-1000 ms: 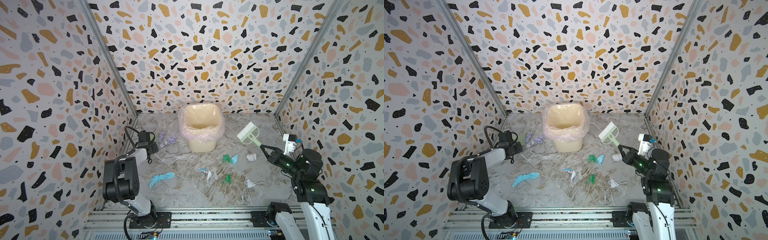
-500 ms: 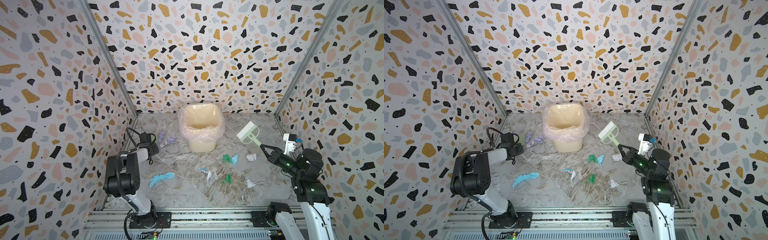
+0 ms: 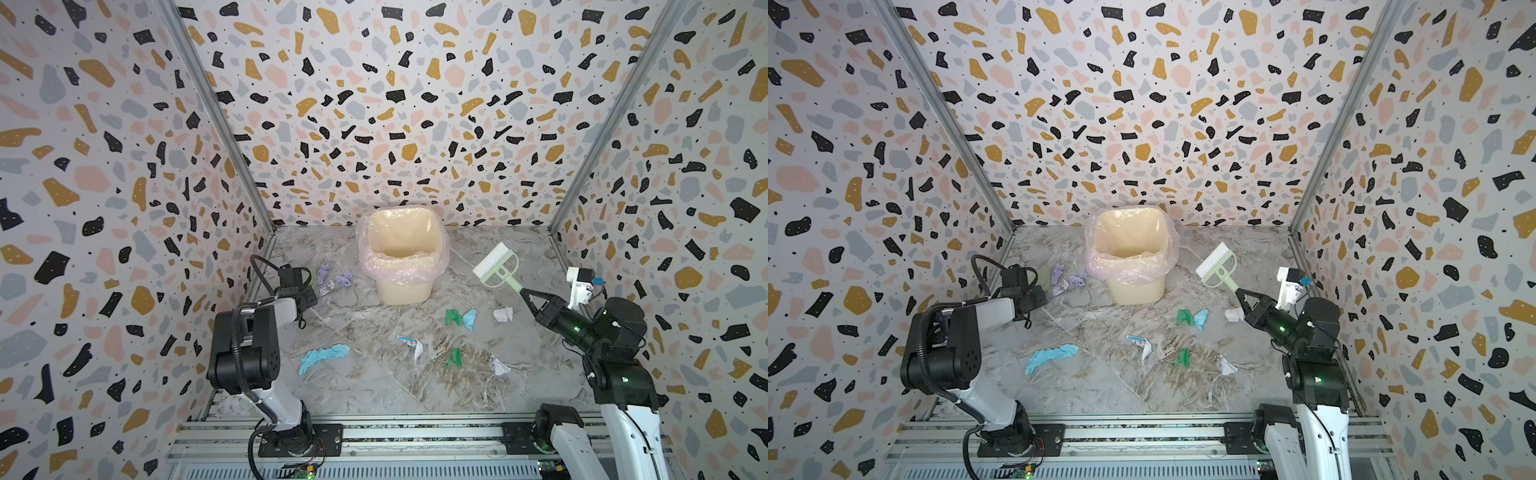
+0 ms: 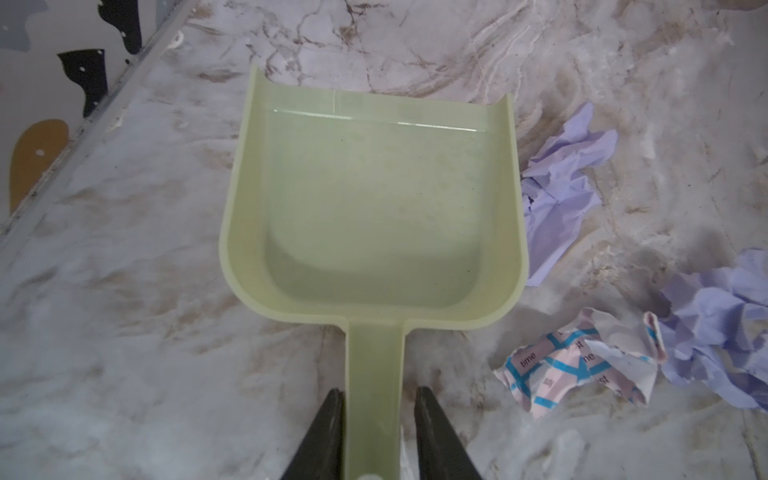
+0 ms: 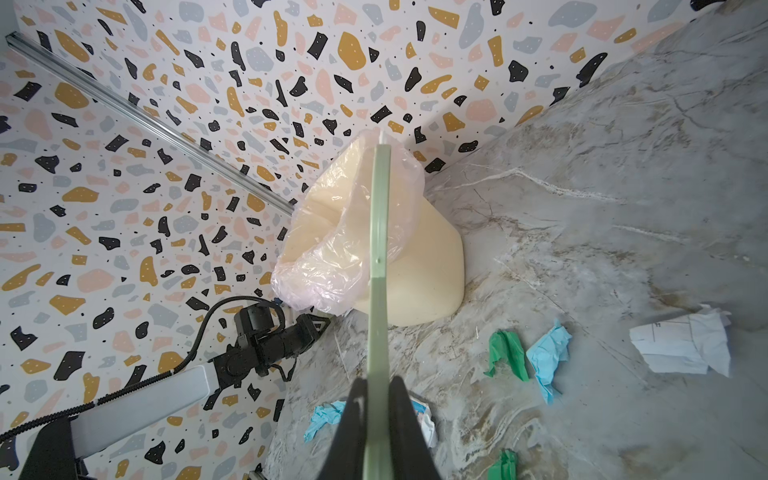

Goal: Sweep away the paper scraps from the table
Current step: 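Grasp the pale green dustpan by its handle with the left gripper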

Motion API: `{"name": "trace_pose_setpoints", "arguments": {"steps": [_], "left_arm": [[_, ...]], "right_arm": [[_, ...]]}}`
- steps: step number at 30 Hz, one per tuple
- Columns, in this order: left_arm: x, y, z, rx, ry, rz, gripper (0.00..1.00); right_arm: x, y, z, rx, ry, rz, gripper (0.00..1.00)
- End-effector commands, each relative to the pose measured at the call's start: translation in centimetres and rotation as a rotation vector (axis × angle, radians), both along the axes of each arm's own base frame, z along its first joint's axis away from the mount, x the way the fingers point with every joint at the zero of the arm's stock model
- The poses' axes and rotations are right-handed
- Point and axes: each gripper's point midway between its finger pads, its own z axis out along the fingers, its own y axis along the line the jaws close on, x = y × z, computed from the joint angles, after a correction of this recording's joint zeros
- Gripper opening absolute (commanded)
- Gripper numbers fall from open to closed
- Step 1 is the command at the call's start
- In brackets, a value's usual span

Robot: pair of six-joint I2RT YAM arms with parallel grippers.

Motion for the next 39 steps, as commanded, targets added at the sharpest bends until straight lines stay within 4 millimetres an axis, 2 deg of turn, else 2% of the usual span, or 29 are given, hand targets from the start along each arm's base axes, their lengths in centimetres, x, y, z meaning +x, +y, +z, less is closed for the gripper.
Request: {"name": "trace_pose_setpoints", "arguments": {"steps": [1,21,36,39], "left_arm": [[0.67,0.35,-0.14,0.004,-0.016,0.011,0.3],[1.14,0.7,-0.18,0.021,-0.031,0.023,0.22],[1.08,0.85,0.19,0.022,-0.04,0.036,0.0],[1.03,0.78,0.55,0.021,-0.046,0.036,0.0]], "right_arm": [[-0.13,0.07,1.55,0.001,-0.055,0.006,0.0],[-0.35,0.01,1.39,0.009,-0.048,-0.001,0.0],[-0.46,0.01,1.32,0.012,-0.047,-0.003,0.0],[-0.49,0.01,1.3,0.011,-0.047,-0.003,0.0]]}}
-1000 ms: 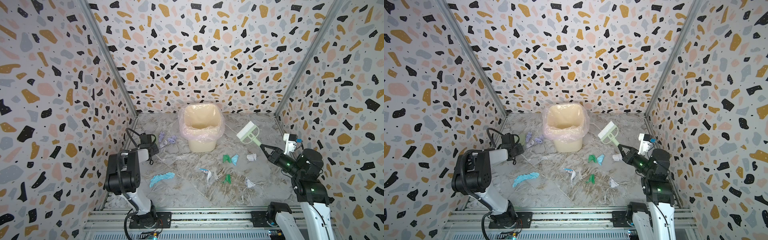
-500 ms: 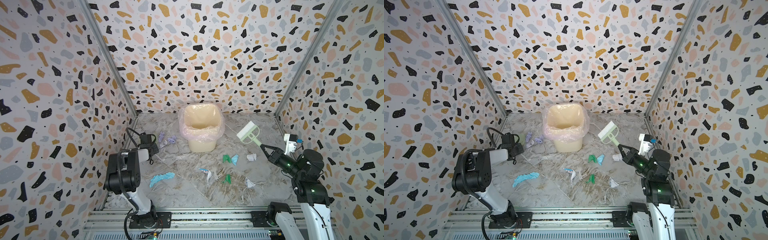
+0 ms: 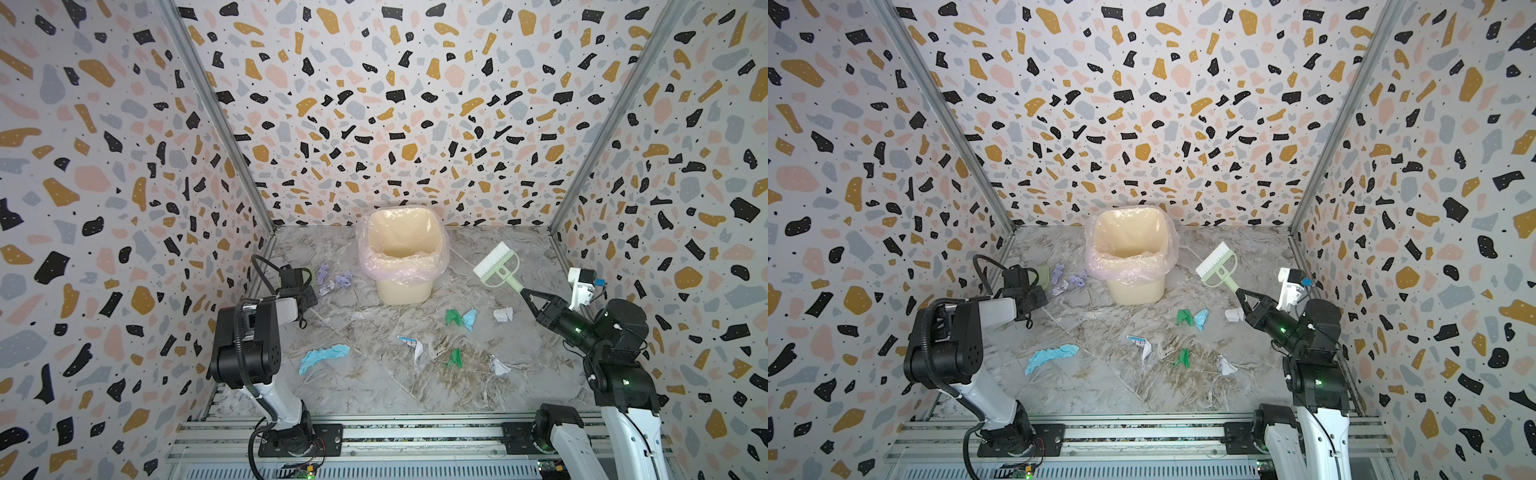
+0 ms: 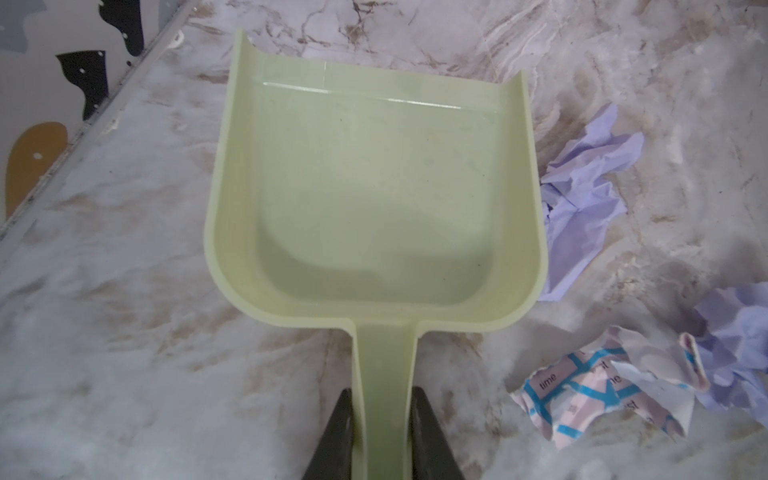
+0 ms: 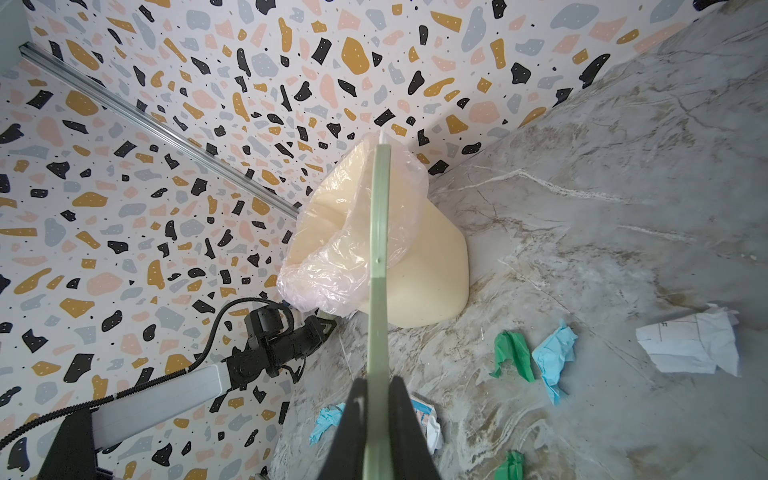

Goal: Sweep away the paper scraps from the table
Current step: 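Grasp the pale green dustpan by its handle with the left gripper, then carry the dustpan toward the robot near the scraps while the right gripper lowers the brush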

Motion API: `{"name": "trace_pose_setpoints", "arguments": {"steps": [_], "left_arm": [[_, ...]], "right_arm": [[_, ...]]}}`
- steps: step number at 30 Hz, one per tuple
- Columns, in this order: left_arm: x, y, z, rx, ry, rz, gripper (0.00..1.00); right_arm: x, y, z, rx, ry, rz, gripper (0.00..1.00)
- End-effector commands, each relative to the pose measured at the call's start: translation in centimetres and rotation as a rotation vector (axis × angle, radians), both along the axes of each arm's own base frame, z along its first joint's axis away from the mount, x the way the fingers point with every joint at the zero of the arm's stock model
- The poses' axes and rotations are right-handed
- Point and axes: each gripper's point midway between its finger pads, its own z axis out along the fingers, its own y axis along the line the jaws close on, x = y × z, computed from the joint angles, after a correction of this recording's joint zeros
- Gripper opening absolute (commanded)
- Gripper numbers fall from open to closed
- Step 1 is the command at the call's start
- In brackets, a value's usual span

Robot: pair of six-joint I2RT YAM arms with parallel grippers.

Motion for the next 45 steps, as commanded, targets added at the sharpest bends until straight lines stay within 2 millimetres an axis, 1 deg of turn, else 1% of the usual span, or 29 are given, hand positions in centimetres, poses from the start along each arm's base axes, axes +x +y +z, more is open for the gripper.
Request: {"name": "trace_pose_setpoints", "arguments": {"steps": [1,6,9,13,15,19,22,25,28,30,32,34,37,41,45], "left_arm": [[0.6,0.4,1.4,0.011,-0.043,0.02,0.0],[0.0,0.6,2.7,0.015,-0.051,0.035,0.0],[-0.9,0.5,3.3,0.012,-0.026,0.041,0.0],[-3.1,0.1,4.0,0.013,0.042,0.022,0.0],[-4.4,-0.3,4.7,0.008,0.058,0.008,0.0],[-6.9,-1.7,7.1,-0.017,0.044,-0.032,0.0],[-8.4,-3.2,8.7,-0.044,0.04,-0.074,0.0],[-9.9,-5.1,9.6,-0.045,0.064,-0.12,0.0],[-11.0,-7.9,10.6,-0.091,0.044,-0.157,0.0],[-12.1,-9.7,10.9,-0.083,0.075,-0.192,0.0],[-13.3,-11.2,11.1,-0.094,0.1,-0.218,0.0],[-14.6,-12.2,11.6,-0.103,0.104,-0.226,0.0],[-16.6,-13.1,12.6,-0.12,0.108,-0.231,0.0],[-19.3,-14.8,13.2,-0.174,0.133,-0.285,0.0],[-21.6,-17.8,13.3,-0.272,0.155,-0.408,0.0]], "right_arm": [[-0.2,0.0,1.0,-0.004,-0.042,0.001,0.0],[-0.1,0.0,0.8,-0.009,-0.04,0.003,0.0],[-0.1,0.0,0.4,-0.024,-0.031,0.01,0.0],[-0.1,0.0,-0.5,-0.07,-0.001,0.021,0.0],[-0.2,-0.1,-1.1,-0.097,0.026,0.022,0.0],[-0.2,-0.7,-2.5,-0.157,0.072,0.007,0.0],[-0.3,-1.0,-3.4,-0.201,0.105,-0.001,0.0],[-0.4,-1.4,-4.2,-0.239,0.139,-0.008,0.0],[-0.5,-1.8,-4.7,-0.278,0.168,-0.014,0.0],[-0.7,-2.0,-5.0,-0.297,0.186,-0.014,0.0],[-0.8,-2.0,-5.3,-0.305,0.204,-0.01,0.0],[-0.9,-1.9,-5.5,-0.309,0.215,0.001,0.0],[-1.1,-1.7,-6.3,-0.311,0.242,0.022,0.0],[-1.3,-1.7,-7.4,-0.33,0.283,0.037,0.0],[-1.6,-1.8,-8.2,-0.366,0.319,0.054,0.0]]}}
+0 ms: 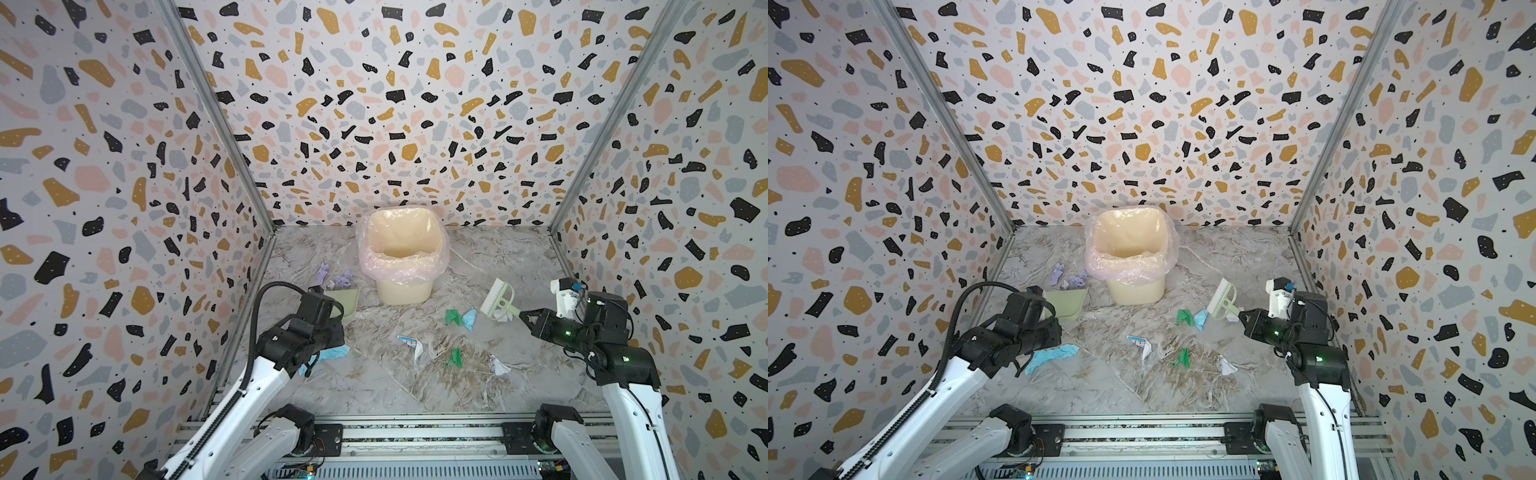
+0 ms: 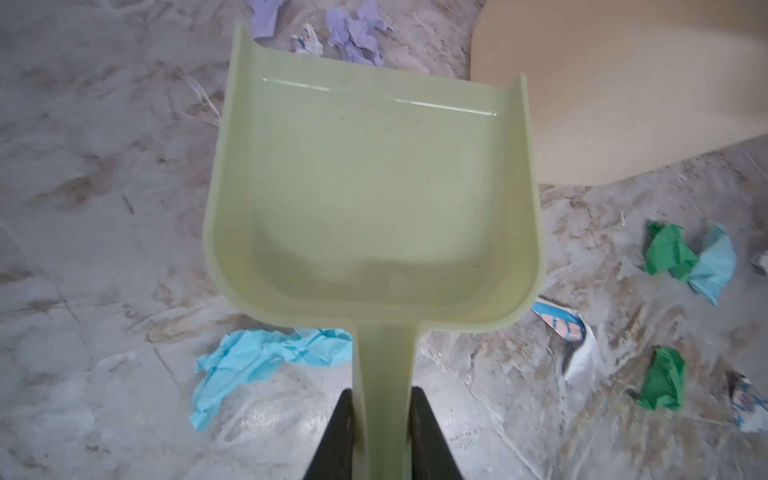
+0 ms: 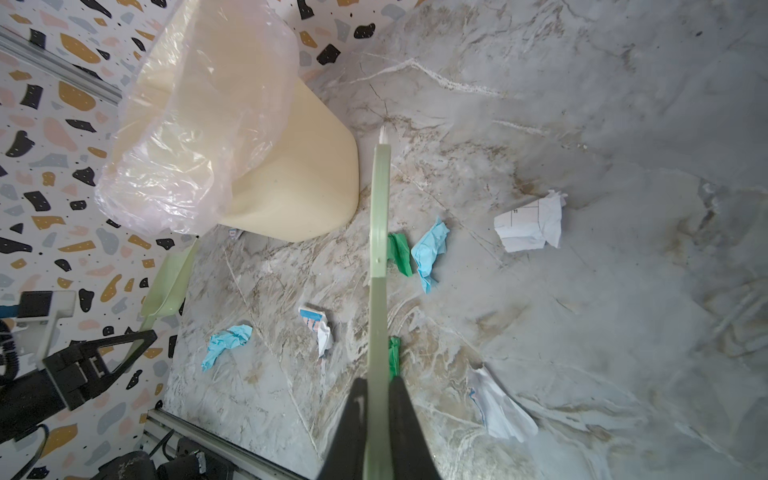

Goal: Sweep away the paper scraps from the table
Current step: 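Carry the dustpan toward the robot near the scraps while the right gripper lowers the brush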

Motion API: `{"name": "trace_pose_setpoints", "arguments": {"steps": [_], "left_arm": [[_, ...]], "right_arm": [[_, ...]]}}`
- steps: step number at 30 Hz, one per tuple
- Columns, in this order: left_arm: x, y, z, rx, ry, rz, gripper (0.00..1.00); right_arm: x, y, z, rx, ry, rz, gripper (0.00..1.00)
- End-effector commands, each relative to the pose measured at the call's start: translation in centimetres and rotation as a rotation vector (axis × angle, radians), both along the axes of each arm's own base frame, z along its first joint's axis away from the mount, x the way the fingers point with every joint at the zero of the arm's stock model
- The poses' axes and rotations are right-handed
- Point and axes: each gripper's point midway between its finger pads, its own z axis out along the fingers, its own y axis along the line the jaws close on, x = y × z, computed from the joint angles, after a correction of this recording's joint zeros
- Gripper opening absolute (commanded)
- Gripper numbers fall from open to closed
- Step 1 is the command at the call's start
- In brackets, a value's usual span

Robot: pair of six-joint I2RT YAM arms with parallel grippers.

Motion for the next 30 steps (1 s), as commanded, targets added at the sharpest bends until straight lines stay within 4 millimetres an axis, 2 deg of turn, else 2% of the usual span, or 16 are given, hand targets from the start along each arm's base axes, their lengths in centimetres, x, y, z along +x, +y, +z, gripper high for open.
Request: {"name": "trace_pose_setpoints", "arguments": {"steps": [1,6,10,16,21,25,30], "left_arm": [[-2.6,-1.9,-0.1,-0.079,0.07,-0.072,0.0],[-4.9,-4.7,0.4,-0.106,0.106,-0.228,0.0],[-6.1,-7.9,1.2,-0.151,0.095,-0.345,0.0],[-8.5,-12.8,0.4,-0.074,0.106,-0.555,0.0],[-10.6,-16.7,-0.2,0.004,0.097,-0.748,0.0],[-11.4,-18.2,-0.9,0.088,0.09,-0.874,0.0],[-12.2,-18.8,-2.8,0.165,0.121,-0.966,0.0]], "right_arm": [[-0.5,-0.1,0.1,-0.05,0.018,0.026,0.0],[-1.0,-0.2,-0.2,-0.083,0.06,0.035,0.0],[-1.5,0.2,-1.1,-0.101,0.117,0.045,0.0],[-2.4,-0.1,-2.1,-0.17,0.197,0.044,0.0],[-3.2,-1.1,-1.9,-0.256,0.25,0.03,0.0],[-3.4,-1.5,-1.4,-0.332,0.271,0.027,0.0],[-3.9,0.7,-1.8,-0.357,0.3,0.111,0.0]]}}
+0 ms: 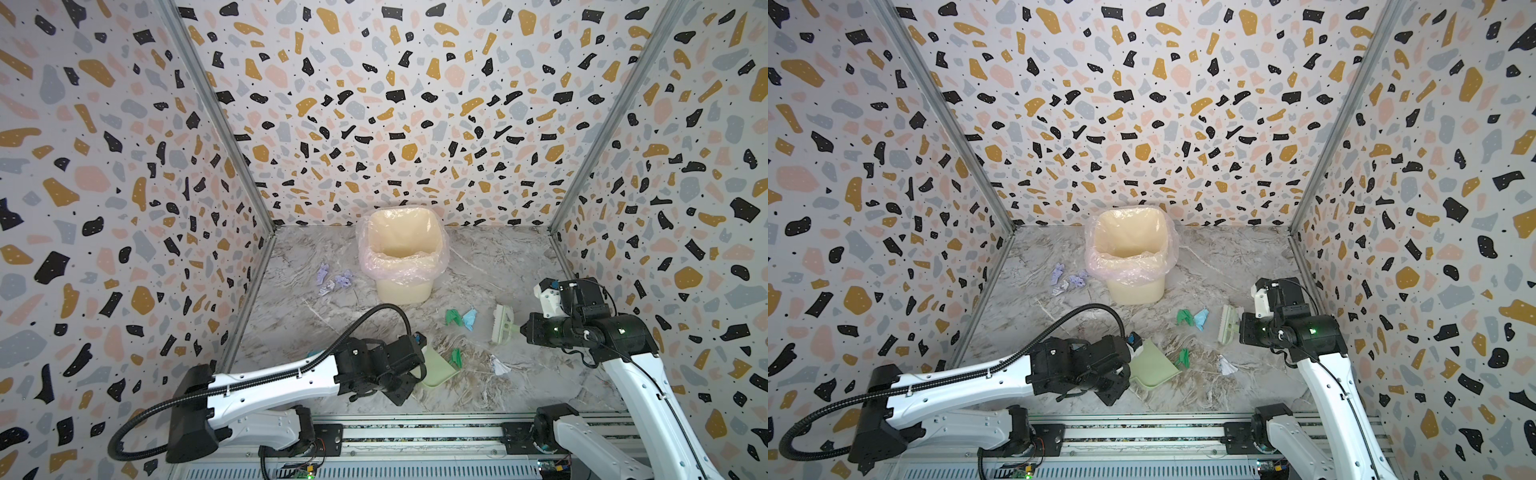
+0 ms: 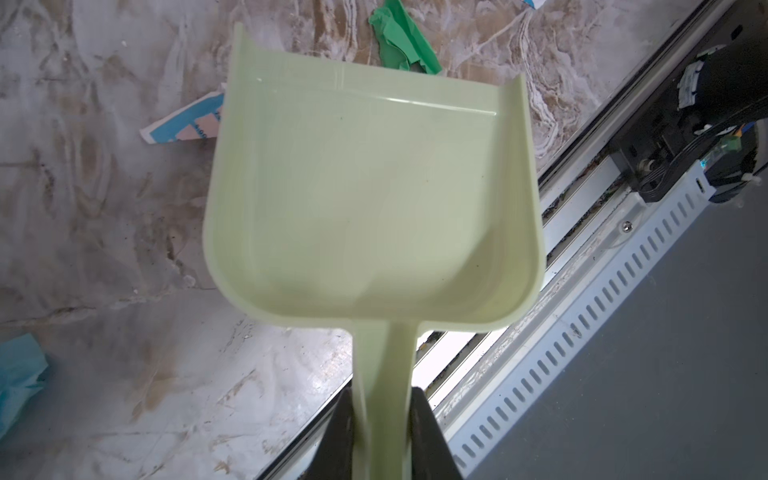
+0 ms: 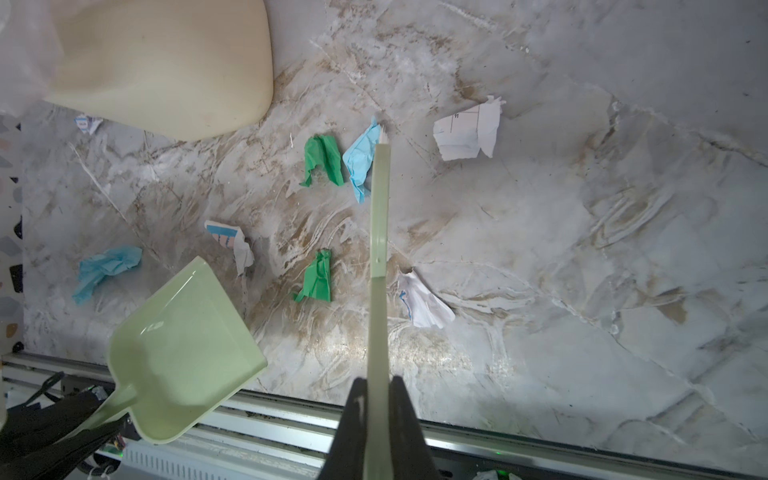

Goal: Sweep away the paper scraps from the table
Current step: 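Carry the dustpan toward the robot near the scraps while the right gripper lowers the brush, then sweep the green scrap into the dustpan with the brush in the right gripper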

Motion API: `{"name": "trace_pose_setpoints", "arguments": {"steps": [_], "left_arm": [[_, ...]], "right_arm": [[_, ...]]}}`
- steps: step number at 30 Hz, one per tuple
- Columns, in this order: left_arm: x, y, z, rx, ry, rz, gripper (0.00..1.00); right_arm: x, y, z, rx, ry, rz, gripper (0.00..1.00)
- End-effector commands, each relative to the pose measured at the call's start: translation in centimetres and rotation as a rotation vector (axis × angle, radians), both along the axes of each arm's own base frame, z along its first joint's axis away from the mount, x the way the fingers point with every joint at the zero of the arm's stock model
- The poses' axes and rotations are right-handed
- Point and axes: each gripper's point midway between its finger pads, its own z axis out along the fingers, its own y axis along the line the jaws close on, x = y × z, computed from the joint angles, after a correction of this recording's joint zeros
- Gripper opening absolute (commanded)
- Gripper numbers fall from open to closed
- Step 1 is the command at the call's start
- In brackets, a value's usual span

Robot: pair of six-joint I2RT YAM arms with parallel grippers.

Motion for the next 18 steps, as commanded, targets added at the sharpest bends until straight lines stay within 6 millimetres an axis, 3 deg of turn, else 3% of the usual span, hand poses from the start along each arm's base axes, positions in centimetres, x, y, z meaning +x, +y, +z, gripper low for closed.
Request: {"name": "trace_pose_setpoints", "arguments": {"steps": [1,9,18], "left_arm": [[-0.1,-0.7,-0.1,0.026,-0.04,-0.091,0.0],[-0.7,0.1,-0.8,0.113,-0.068,-0.15,0.0],[-1.9,-0.5,-2.6,0.092,-0.053,-0.179,0.0]], "right_arm": [[-1.0,0.6,-0.3,-0.052,0.048,0.028,0.0],[-1.6,5.0,-1.2,-0.096,0.089,0.205,0.0],[-1.2,6.4,-2.3,-0.187,0.122,0.289,0.0]]}}
